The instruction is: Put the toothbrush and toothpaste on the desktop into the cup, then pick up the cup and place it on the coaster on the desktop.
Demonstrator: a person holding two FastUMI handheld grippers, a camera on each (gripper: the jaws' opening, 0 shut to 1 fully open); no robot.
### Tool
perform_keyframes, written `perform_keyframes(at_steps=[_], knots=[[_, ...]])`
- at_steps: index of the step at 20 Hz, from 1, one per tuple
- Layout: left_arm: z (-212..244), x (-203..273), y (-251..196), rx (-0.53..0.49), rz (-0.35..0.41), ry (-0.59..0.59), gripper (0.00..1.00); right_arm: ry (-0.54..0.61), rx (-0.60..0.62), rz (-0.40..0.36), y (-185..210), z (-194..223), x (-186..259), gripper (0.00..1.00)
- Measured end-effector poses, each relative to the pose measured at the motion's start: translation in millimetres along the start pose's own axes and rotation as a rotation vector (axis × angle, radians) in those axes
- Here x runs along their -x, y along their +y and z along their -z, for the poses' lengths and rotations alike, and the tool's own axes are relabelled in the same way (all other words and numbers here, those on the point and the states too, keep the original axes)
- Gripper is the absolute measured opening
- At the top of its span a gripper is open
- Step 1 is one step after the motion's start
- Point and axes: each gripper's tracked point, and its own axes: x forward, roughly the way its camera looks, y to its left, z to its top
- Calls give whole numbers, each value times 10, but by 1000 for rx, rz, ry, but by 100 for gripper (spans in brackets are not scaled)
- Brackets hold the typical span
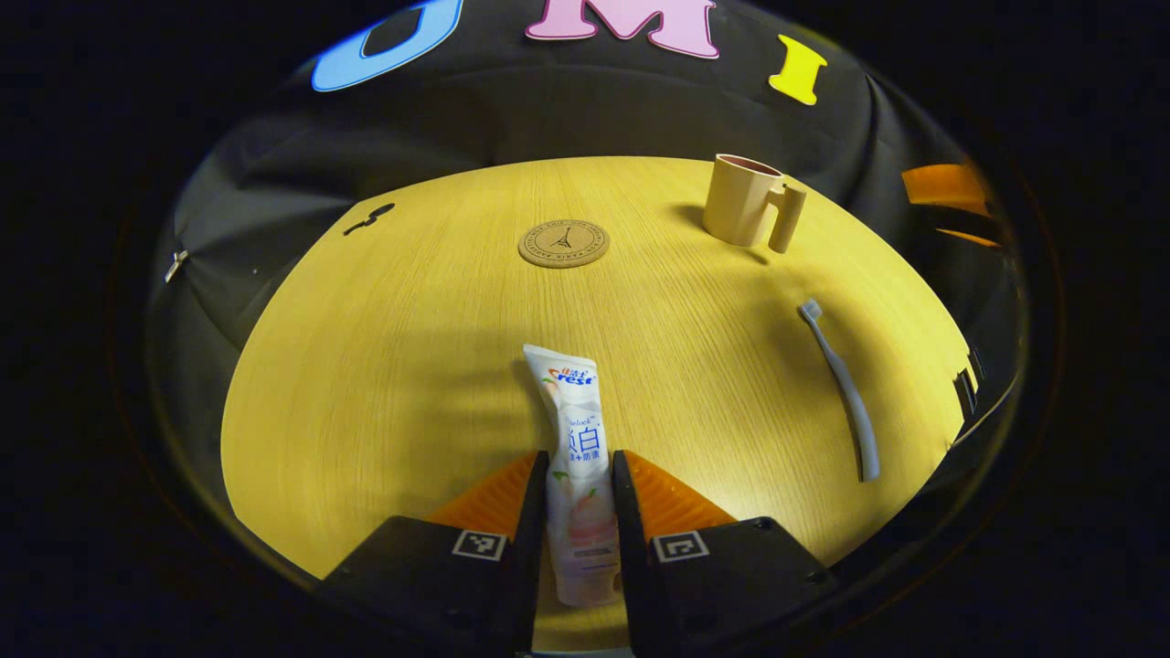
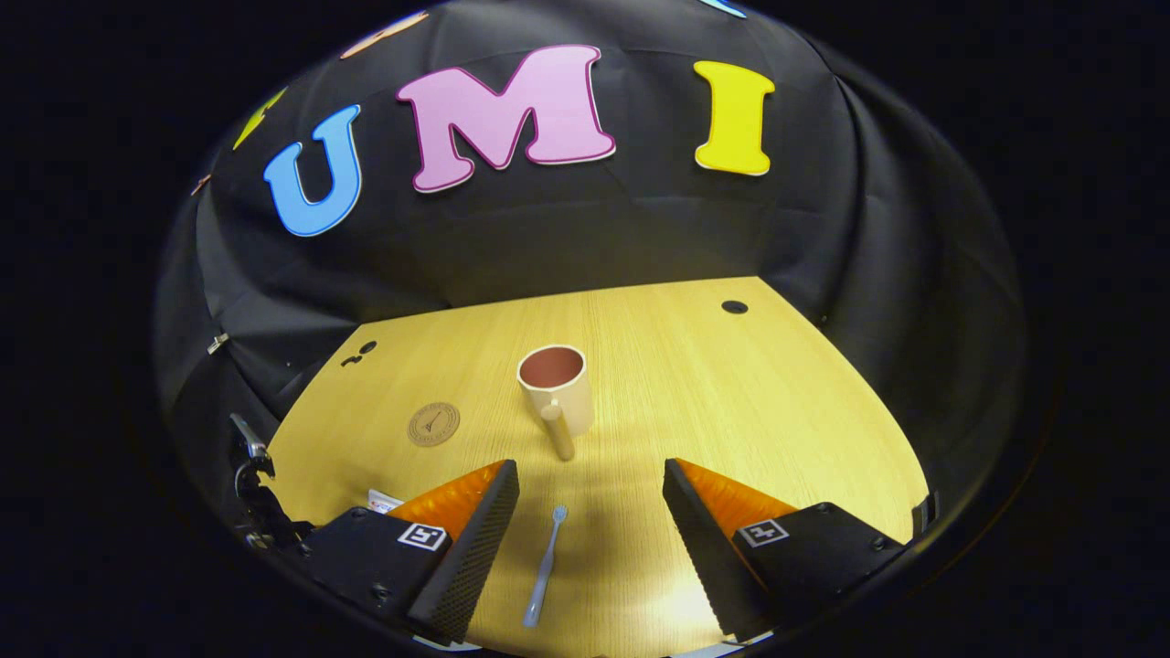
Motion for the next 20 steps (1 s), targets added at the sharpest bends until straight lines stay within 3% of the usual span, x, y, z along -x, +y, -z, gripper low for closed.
perform_keyframes(at_steps=[1,2,3,5,10,15,20], knots=[[-15,0,1,8,5,23,43,22,4,10,-34,79,-23,98],[-19,16,15,15,5,43,35,61,2,27,-72,192,-51,98],[-32,22,9,19,7,54,37,106,-3,36,-95,319,-54,98],[-43,19,-1,38,6,61,30,177,-18,42,-91,550,-114,99],[-109,111,-15,116,36,26,24,301,25,46,-9,964,-216,99],[-252,387,19,163,47,-51,23,349,90,22,138,1132,-286,99],[-206,601,34,223,60,-69,23,438,121,45,183,1430,-427,96]])
